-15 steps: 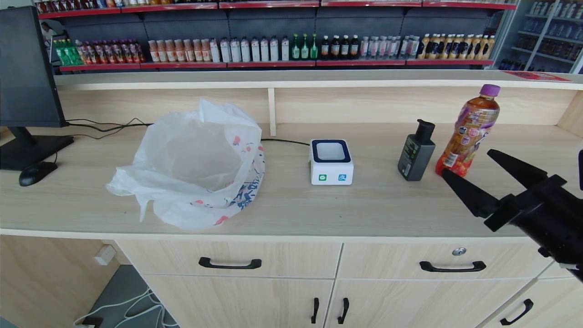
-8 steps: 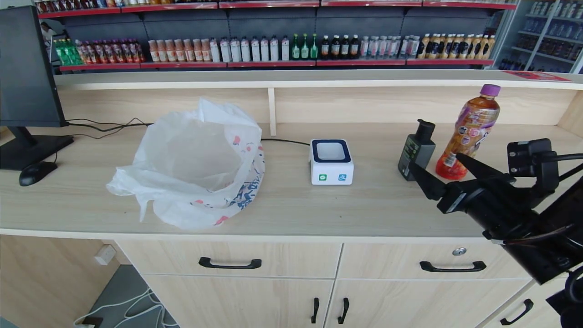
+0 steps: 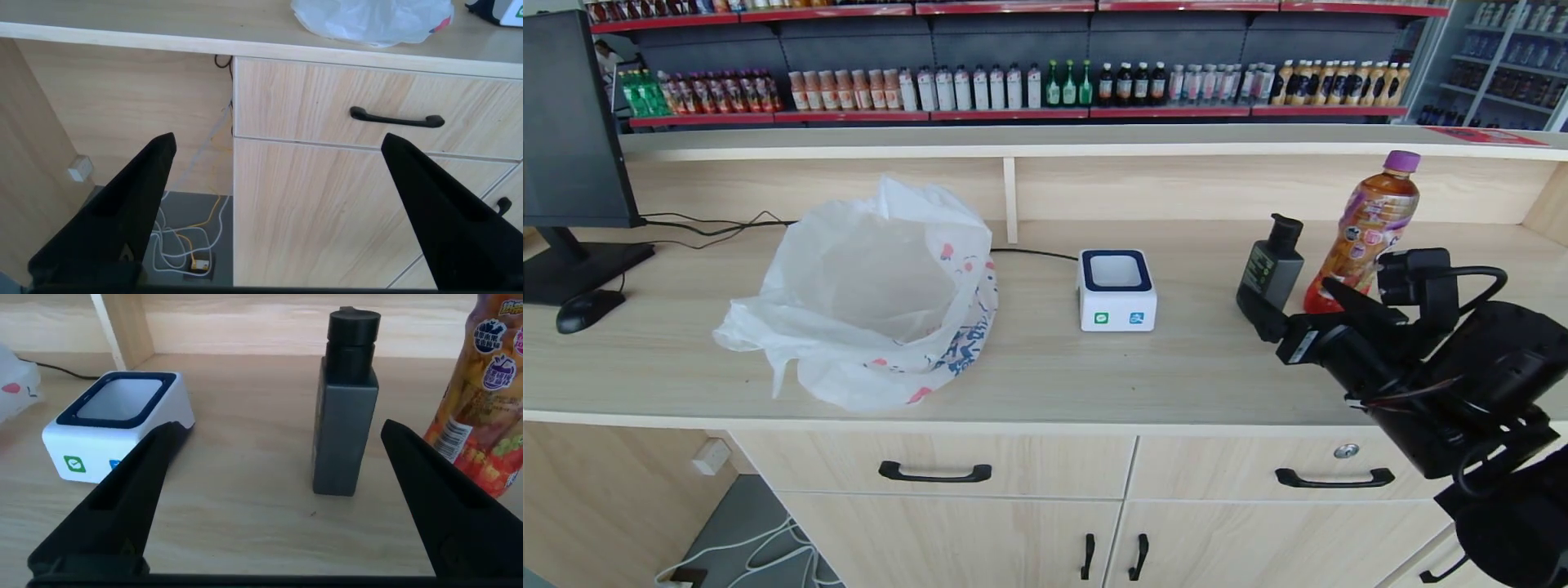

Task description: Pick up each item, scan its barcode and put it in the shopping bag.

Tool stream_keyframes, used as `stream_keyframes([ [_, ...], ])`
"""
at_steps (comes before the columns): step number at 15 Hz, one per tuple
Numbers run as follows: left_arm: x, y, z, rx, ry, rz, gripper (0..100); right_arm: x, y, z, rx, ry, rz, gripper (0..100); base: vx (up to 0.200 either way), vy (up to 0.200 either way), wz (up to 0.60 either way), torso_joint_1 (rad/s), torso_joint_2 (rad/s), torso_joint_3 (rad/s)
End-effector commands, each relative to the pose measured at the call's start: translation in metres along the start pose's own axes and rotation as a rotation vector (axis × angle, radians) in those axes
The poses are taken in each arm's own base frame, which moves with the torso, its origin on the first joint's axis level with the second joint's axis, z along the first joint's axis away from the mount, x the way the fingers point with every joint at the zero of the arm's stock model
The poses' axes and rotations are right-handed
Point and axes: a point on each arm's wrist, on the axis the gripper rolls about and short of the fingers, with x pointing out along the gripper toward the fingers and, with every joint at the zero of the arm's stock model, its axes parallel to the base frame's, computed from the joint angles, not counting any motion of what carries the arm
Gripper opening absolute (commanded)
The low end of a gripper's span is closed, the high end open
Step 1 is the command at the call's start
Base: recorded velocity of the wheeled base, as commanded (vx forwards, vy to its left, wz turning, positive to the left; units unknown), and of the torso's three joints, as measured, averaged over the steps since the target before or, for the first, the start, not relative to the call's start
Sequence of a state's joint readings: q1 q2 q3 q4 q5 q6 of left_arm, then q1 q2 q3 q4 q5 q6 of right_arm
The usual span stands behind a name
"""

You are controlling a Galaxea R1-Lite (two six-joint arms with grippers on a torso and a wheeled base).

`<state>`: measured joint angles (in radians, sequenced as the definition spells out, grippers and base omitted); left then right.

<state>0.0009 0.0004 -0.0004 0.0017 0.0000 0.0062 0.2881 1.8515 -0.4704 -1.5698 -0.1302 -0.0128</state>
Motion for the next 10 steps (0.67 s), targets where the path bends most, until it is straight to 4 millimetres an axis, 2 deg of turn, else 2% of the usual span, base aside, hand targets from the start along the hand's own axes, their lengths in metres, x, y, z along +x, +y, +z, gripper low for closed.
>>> stream_keyframes([
  [1,0.000,0.000,0.000,0.000,0.001,0.001,100,0.013,0.000,-0.010,0.006,0.009,-0.010,100,0.000,0.000,0.00,0.000,0.00,0.000],
  [4,0.000,0.000,0.000,0.000,0.000,0.001,100,0.028,-0.002,-0.015,0.012,-0.005,-0.026,100,0.000,0.000,0.00,0.000,0.00,0.000],
  [7,0.000,0.000,0.000,0.000,0.001,0.001,100,0.035,-0.005,-0.023,0.012,0.005,-0.045,100,0.000,0.000,0.00,0.000,0.00,0.000],
  [10,0.000,0.000,0.000,0.000,0.001,0.001,100,0.043,-0.009,-0.020,0.037,-0.021,-0.056,100,0.000,0.000,0.00,0.000,0.00,0.000],
])
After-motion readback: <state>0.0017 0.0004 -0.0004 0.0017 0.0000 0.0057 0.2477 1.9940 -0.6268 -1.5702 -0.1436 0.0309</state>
